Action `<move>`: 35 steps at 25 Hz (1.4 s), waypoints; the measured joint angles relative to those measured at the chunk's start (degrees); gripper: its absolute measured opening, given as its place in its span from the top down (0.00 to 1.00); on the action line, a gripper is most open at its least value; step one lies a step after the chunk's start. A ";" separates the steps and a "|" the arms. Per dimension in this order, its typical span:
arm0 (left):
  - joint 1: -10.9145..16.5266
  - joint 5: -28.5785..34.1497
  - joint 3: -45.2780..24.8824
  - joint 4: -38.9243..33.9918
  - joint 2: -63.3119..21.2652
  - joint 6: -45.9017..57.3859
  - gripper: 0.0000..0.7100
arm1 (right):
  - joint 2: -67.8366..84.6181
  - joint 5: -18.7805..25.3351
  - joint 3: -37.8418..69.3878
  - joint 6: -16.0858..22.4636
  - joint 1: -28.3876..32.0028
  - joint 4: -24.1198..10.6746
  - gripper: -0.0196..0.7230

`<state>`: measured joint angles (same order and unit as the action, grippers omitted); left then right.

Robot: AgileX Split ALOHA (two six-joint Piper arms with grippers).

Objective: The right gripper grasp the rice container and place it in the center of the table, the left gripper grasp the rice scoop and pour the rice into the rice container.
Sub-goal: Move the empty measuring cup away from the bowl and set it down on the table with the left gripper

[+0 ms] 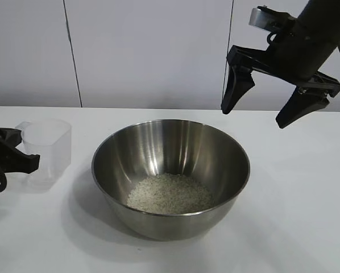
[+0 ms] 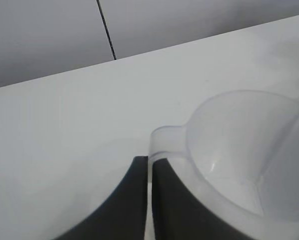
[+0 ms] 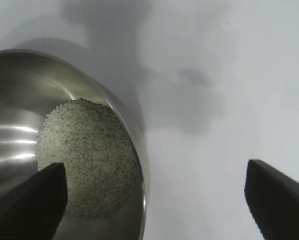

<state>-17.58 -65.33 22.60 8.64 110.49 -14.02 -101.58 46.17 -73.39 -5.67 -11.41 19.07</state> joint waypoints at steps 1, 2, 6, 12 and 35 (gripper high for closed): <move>0.00 -0.07 0.37 0.00 0.39 0.00 0.99 | 0.00 -0.13 0.00 0.05 0.00 0.00 0.08; 0.00 -0.14 0.75 -0.05 0.79 0.00 0.99 | 0.00 -0.21 0.00 0.05 0.00 0.00 0.08; 0.00 -0.32 1.67 -0.65 3.35 0.40 0.99 | 0.00 -0.70 0.00 0.05 0.00 0.00 0.08; 0.00 -0.38 1.91 -2.14 4.89 0.58 0.99 | 0.00 -0.90 0.00 0.05 0.00 0.03 0.08; 0.00 -0.89 1.04 -2.98 7.00 5.80 0.29 | 0.00 -0.91 0.00 0.05 0.00 0.07 0.08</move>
<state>-17.58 -66.22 23.64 5.67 117.49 -8.22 -101.58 45.26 -73.39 -5.62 -11.41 19.14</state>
